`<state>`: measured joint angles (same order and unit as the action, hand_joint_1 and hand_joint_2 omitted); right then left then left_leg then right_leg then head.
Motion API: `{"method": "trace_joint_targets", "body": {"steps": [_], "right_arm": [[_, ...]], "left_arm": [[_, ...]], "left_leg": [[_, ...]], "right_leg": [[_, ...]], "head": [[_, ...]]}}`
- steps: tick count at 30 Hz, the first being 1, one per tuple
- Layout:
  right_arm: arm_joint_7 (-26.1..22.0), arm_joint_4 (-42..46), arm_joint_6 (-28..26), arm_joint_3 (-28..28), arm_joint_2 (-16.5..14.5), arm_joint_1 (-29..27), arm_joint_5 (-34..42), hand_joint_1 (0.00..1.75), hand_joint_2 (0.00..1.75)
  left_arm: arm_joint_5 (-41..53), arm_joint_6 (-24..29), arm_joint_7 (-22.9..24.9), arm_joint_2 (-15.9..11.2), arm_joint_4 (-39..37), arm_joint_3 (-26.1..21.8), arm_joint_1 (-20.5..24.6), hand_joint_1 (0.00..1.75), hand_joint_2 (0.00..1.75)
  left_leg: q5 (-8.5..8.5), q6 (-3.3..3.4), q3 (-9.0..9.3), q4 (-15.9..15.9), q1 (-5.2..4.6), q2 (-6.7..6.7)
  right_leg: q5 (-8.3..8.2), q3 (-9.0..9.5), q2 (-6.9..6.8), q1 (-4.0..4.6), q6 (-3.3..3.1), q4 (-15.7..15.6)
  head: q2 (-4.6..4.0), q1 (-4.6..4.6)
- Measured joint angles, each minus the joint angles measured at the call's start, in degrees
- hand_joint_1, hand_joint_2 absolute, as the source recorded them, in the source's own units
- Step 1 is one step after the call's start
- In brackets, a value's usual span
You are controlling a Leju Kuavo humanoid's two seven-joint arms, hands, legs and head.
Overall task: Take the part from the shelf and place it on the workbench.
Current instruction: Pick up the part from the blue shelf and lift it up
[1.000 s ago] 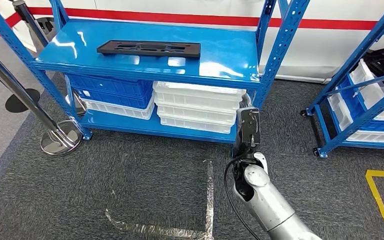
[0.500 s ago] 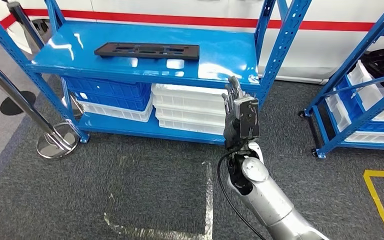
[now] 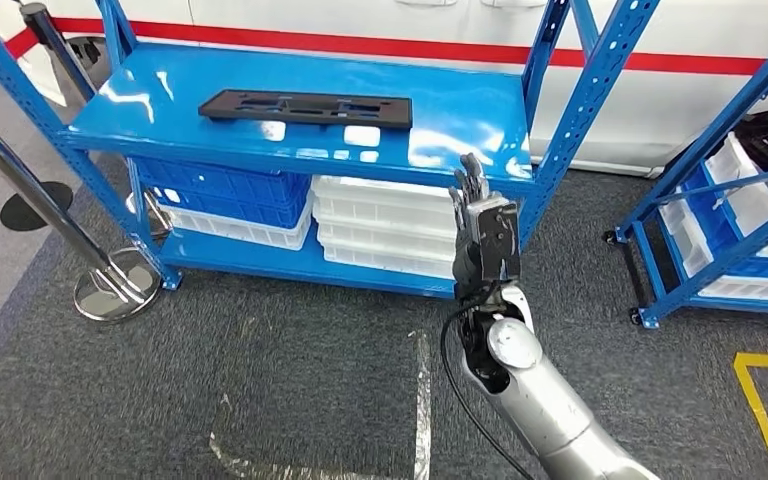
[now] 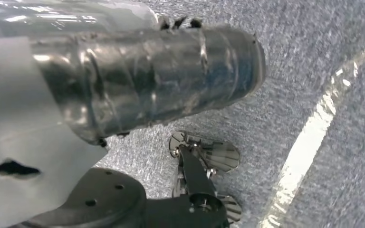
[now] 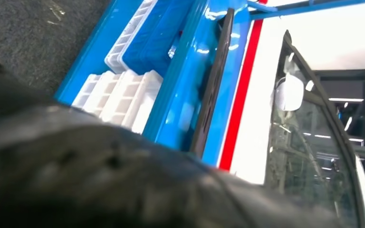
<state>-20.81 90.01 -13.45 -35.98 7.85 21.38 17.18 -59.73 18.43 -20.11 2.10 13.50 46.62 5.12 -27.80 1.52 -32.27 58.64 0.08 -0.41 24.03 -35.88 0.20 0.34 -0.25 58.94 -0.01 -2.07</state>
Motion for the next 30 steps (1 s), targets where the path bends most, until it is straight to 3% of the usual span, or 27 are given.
{"method": "trace_joint_targets", "body": {"steps": [2, 4, 7, 8, 9, 11, 13, 17, 19, 22, 23, 24, 25, 27, 28, 30], "right_arm": [[-0.01, 0.23, -0.03, 0.0, 0.05, -0.04, -0.04, 0.0, 0.0], [-0.04, 0.44, -0.07, -0.01, 0.11, 0.01, -0.32, 0.0, 0.0], [-0.14, 0.48, -0.33, -0.02, 0.13, -0.14, -1.42, 0.0, 0.0], [-0.19, 0.48, -0.45, -0.02, 0.13, -0.28, -1.79, 0.0, 0.0], [-0.24, 0.48, -0.56, -0.02, 0.13, -0.38, -2.06, 0.0, 0.0], [-0.34, 0.54, -0.67, -0.02, 0.14, -0.47, -2.35, 0.0, 0.0], [-0.54, 0.73, -0.73, -0.02, 0.16, -0.5, -2.62, 0.0, 0.0], [-0.85, 1.22, -0.78, -0.02, 0.21, -0.62, -3.01, 0.0, 0.0], [-0.88, 1.39, -0.86, -0.02, 0.32, -0.57, -3.11, 0.0, 0.0], [-0.9, 1.44, -0.95, -0.01, 0.48, -0.73, -3.21, 0.0, 0.0], [-0.89, 1.43, -0.96, -0.02, 0.52, -0.9, -3.21, 0.0, 0.0], [-0.87, 1.43, -0.95, -0.02, 0.55, -1.04, -3.21, 0.0, 0.0], [-0.85, 1.42, -0.95, -0.02, 0.6, -1.1, -3.21, 0.0, 0.0], [-0.78, 1.42, -0.93, -0.02, 0.67, -1.08, -3.09, 0.0, 0.0], [-0.72, 1.42, -0.92, -0.01, 0.7, -1.05, -2.97, 0.0, 0.0], [-0.62, 1.43, -0.9, -0.01, 0.72, -1.04, -2.75, 0.0, 0.0]], "left_arm": [[0.13, 0.01, -0.02, 0.02, 0.0, 0.34, 0.07, 0.0, 0.0], [0.21, 0.01, -0.05, 0.02, 0.0, 0.52, 0.1, 0.0, 0.0], [0.27, -0.1, 0.05, 0.03, -0.01, 0.84, 0.08, 0.0, 0.0], [0.29, -0.17, 0.12, 0.03, 0.0, 0.92, 0.02, 0.0, 0.0], [0.34, -0.25, 0.16, 0.04, 0.0, 0.97, -0.03, 0.0, 0.0], [0.46, -0.4, 0.2, 0.04, 0.0, 1.02, -0.07, 0.0, 0.0], [0.6, -0.57, 0.22, 0.07, -0.01, 1.19, 0.04, 0.0, 0.0], [0.81, -0.68, 0.36, 0.11, 0.0, 1.82, 0.36, 0.0, 0.0], [0.88, -0.74, 0.39, 0.11, 0.0, 1.95, 0.33, 0.0, 0.0], [1.03, -0.97, 0.5, 0.19, 0.0, 2.25, 0.44, 0.0, 0.0], [1.1, -1.02, 0.56, 0.22, 0.01, 2.34, 0.47, 0.0, 0.0], [1.18, -1.02, 0.61, 0.25, 0.01, 2.39, 0.48, 0.0, 0.0], [1.22, -1.0, 0.65, 0.26, 0.01, 2.42, 0.48, 0.0, 0.0], [1.28, -0.97, 0.74, 0.33, 0.01, 2.46, 0.44, 0.0, 0.0], [1.28, -0.96, 0.77, 0.4, 0.01, 2.5, 0.49, 0.0, 0.0], [1.28, -0.96, 0.8, 0.55, 0.01, 2.66, 0.62, 0.0, 0.0]], "left_leg": [[-0.32, -0.61, 0.32, -0.15, -0.08, 0.11], [-1.75, -1.25, -0.63, 2.37, -0.11, 0.18], [-5.02, -2.0, -6.57, 12.35, 0.37, 0.2], [-4.85, -2.21, -8.21, 14.36, 0.54, 0.21], [-3.54, -2.39, -8.9, 14.37, 0.72, 0.22], [1.39, -2.58, -7.47, 8.8, 0.98, 0.42], [4.17, -2.33, -5.11, 2.76, 0.82, 0.94], [3.59, -0.78, -4.24, 0.64, 0.57, 0.56], [3.49, -0.06, -3.73, 0.28, 0.7, 0.07], [3.15, 0.71, -3.24, 0.13, 0.67, -0.5], [2.99, 0.83, -3.11, 0.13, 0.63, -0.71], [2.83, 0.89, -2.93, 0.14, 0.6, -0.92], [2.63, 0.87, -2.65, 0.14, 0.57, -1.11], [2.17, 0.67, -2.02, 0.15, 0.51, -1.4], [1.94, 0.47, -1.88, 0.22, 0.4, -1.51], [1.73, -0.04, -1.93, 0.22, 0.3, -1.6]], "right_leg": [[0.13, 0.68, 0.14, -0.36, -0.22, -0.87], [0.19, 1.82, 0.11, -0.94, -0.56, -1.83], [0.76, 2.95, -0.1, -1.09, -0.88, -2.12], [1.08, 3.27, -0.1, -1.11, -0.87, -2.07], [1.47, 3.65, -0.08, -1.16, -0.8, -1.95], [2.45, 4.51, 0.0, -1.34, -0.43, -1.51], [3.45, 4.92, 0.0, -1.21, 0.26, -0.92], [4.3, 4.94, -0.68, -0.98, 1.46, -0.79], [5.77, 4.16, -0.8, -1.14, 1.96, 1.42], [9.71, -1.65, -0.42, -1.18, 2.34, 11.96], [10.01, -3.53, -0.36, -1.19, 2.36, 14.58], [9.25, -4.55, -0.35, -1.19, 2.31, 15.29], [7.41, -4.49, -0.33, -1.16, 2.14, 13.79], [2.64, -2.12, -0.17, -0.95, 1.42, 6.65], [1.13, -0.72, -0.08, -0.76, 1.01, 3.15], [0.59, 0.56, 0.06, -0.45, 0.48, 0.05]], "head": [[0.0, -0.05], [-0.01, 0.13], [-0.01, 0.36], [-0.01, 0.36], [-0.01, 0.35], [-0.01, 0.38], [0.0, 0.54], [-0.01, 0.34], [-0.01, 0.09], [0.0, -0.24], [0.0, -0.26], [0.0, -0.27], [0.01, -0.28], [0.0, -0.26], [0.0, -0.24], [0.0, -0.25]]}}
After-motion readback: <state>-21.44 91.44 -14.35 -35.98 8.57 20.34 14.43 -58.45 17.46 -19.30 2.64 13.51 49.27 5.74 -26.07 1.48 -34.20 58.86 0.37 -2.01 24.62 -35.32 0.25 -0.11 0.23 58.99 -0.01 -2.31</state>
